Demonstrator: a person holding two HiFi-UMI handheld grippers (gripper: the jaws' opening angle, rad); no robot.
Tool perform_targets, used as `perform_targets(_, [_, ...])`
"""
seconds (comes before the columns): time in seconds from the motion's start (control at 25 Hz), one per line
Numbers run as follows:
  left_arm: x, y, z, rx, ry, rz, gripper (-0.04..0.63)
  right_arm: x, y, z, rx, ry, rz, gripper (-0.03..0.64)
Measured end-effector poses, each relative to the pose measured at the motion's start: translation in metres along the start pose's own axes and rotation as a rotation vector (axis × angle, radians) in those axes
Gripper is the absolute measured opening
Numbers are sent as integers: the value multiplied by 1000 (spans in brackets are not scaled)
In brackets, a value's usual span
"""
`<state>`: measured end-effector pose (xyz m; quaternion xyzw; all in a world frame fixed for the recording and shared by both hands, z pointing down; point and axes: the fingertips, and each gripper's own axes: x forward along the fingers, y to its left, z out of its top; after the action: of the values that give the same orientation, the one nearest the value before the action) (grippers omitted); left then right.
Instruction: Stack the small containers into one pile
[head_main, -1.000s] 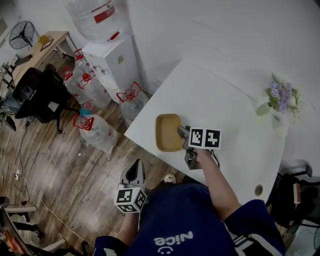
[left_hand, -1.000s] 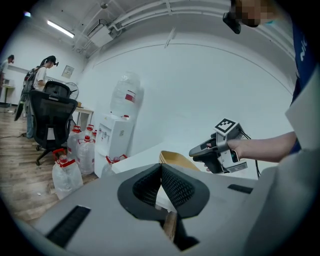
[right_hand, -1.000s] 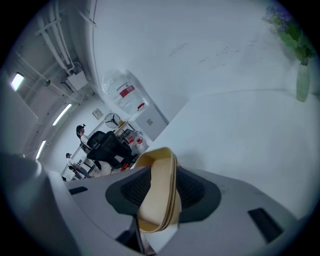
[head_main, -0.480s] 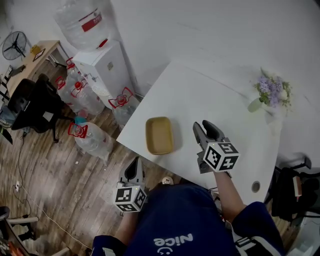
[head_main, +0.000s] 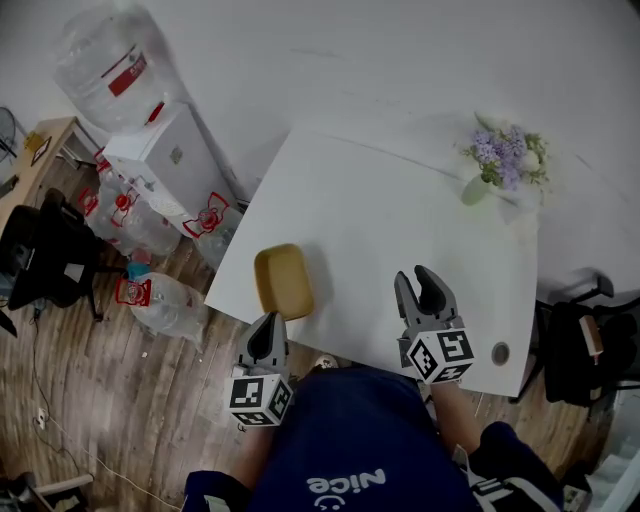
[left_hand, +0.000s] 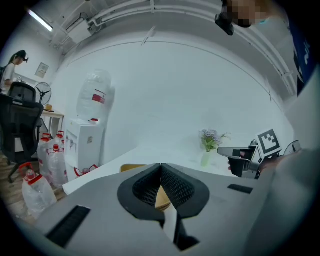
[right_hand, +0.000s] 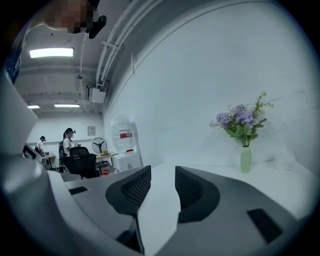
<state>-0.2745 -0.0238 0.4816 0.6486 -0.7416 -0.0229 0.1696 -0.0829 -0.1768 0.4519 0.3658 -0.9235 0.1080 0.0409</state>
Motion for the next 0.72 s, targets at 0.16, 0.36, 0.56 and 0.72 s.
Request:
perform_targets(0.16, [12, -16, 0, 14, 12, -49, 20, -25, -17, -17, 5, 29, -70, 143])
perform_targets(0.36, [24, -33, -4, 25, 31, -105, 20, -43, -26, -33, -3, 78, -91, 143])
perform_targets(0.56, [33, -51, -6, 37, 39, -155, 20, -55, -34, -24, 11, 46, -98, 73])
perform_targets(0.72, [37, -61, -6, 41, 40, -173, 20, -61, -48, -19, 34, 25, -150, 54])
